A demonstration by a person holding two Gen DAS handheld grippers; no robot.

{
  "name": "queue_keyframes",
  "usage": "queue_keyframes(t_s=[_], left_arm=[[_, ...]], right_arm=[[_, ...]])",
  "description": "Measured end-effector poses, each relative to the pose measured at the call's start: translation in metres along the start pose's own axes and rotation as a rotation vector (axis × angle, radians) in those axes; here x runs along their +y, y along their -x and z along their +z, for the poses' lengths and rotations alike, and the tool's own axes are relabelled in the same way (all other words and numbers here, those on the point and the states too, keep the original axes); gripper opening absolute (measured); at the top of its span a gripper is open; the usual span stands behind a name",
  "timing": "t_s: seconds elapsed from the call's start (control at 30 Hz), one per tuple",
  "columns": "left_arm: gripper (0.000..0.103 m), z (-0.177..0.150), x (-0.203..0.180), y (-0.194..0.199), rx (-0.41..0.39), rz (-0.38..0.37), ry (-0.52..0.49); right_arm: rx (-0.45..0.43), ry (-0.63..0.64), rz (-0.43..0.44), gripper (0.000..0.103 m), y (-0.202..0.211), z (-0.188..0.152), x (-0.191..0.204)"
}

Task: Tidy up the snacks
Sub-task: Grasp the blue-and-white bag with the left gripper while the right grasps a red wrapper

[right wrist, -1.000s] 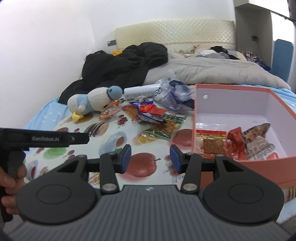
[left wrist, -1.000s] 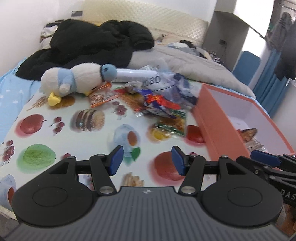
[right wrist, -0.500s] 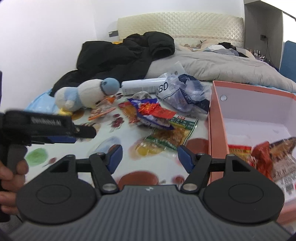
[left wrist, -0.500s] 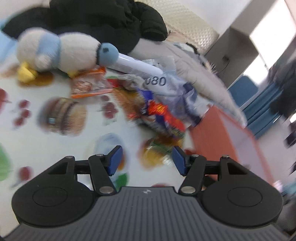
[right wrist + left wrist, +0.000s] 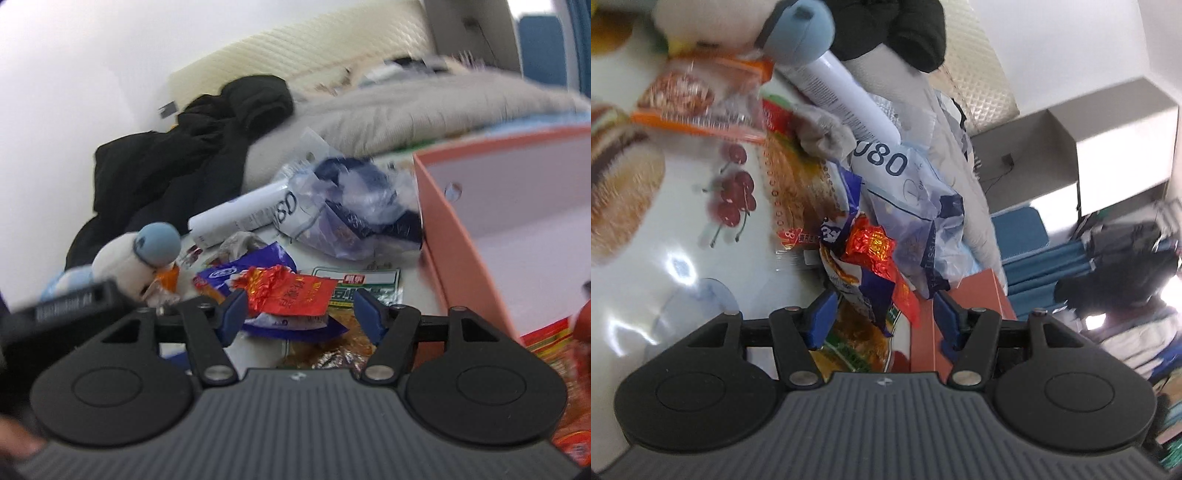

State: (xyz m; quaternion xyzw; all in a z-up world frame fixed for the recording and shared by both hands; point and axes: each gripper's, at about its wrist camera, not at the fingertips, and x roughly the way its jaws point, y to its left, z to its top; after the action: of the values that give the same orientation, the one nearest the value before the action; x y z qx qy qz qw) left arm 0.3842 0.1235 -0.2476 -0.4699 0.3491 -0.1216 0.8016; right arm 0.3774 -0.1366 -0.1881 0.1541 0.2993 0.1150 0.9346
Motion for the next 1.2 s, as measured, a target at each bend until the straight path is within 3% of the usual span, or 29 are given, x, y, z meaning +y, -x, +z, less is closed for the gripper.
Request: queue_keyframes(t_s=[0.17,0.27,0.33,0.37,0.43,0.53,0.93,1.2], left_arm=[[0.055,-0.002,0.011,-0.020,0.027,-0.011,0.045],[0.038,-0.003,0.012,-0.030,0.028,0.027,0.035],[0.018,-0.003,0.014,-0.034,0.027,0.016,0.039],[0.017,-0.003,0.013,-0.035,0.026,0.014,0.037],[0.014,-0.006,0.008,-0.034,0.013,0.020,0.008],[0.012,-0.011,0.004,-0.030,0.015,0.019,-0.002],[0.010,-0.053,0.003,0.047,0.003,0.062,-0.003],[0.010,-0.094,0.013,0.112,0.008,0.102,0.008]], right_arm=[[0.070,-0.135,0.020,0.063,-0.033,0.004,-0.013],[0.107,-0.176,0.035,0.060,-0.048,0.005,-0.015],[0.121,-0.198,0.053,0.042,-0.054,0.005,-0.017],[0.131,-0.209,0.062,0.036,-0.057,0.005,-0.017],[0.138,-0.224,0.081,0.016,-0.057,0.007,-0.017],[0.111,-0.195,0.100,0.007,-0.047,0.010,-0.012],[0.072,-0.136,0.165,0.003,0.017,0.004,0.010],[0.094,-0.092,0.130,0.003,0.067,-0.021,0.019]])
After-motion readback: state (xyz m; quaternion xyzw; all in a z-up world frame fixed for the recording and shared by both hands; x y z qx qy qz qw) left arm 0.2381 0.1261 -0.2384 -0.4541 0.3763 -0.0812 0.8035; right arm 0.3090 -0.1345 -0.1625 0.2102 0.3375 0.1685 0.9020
